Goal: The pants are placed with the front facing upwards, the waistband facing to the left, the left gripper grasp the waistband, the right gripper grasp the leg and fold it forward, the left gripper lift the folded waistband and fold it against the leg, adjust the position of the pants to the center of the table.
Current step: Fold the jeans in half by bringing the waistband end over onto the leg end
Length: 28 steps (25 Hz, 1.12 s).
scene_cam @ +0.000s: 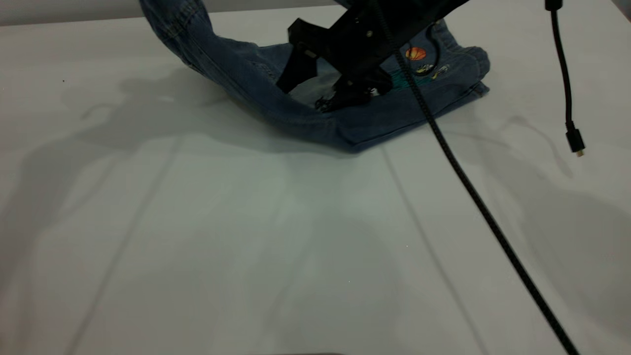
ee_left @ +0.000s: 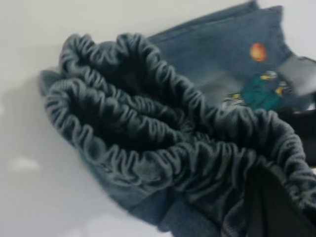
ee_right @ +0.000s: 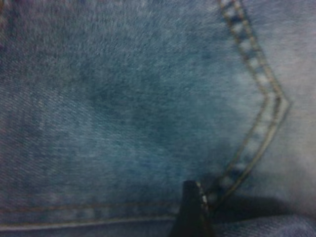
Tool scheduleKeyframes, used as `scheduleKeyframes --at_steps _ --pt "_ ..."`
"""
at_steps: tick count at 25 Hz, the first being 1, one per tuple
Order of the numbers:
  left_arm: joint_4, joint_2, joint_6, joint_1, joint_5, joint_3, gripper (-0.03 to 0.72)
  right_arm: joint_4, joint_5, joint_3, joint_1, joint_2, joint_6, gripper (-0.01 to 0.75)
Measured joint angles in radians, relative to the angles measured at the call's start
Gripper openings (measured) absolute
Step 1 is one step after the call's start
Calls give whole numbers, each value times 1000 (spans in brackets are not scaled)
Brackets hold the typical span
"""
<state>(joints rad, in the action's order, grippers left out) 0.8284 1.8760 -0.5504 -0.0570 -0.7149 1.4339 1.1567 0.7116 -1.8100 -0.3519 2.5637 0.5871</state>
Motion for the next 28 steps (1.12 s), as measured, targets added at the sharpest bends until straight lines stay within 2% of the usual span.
scheduleKeyframes --at_steps 6,14,18,22,28 --pt "-3 0 -15 -73 18 0 66 -115 101 -57 -21 5 -10 490" --pt "-4 -16 -16 -84 33 0 64 -337 176 -141 127 -24 -106 490" --pt "-4 -25 -22 -127 63 0 62 -442 187 -141 163 -21 -142 490" --pt "-4 -25 -40 -201 135 0 63 -460 199 -141 151 -5 -151 490" --pt "-2 -25 -44 -293 239 0 63 -454 200 -145 85 5 -151 490"
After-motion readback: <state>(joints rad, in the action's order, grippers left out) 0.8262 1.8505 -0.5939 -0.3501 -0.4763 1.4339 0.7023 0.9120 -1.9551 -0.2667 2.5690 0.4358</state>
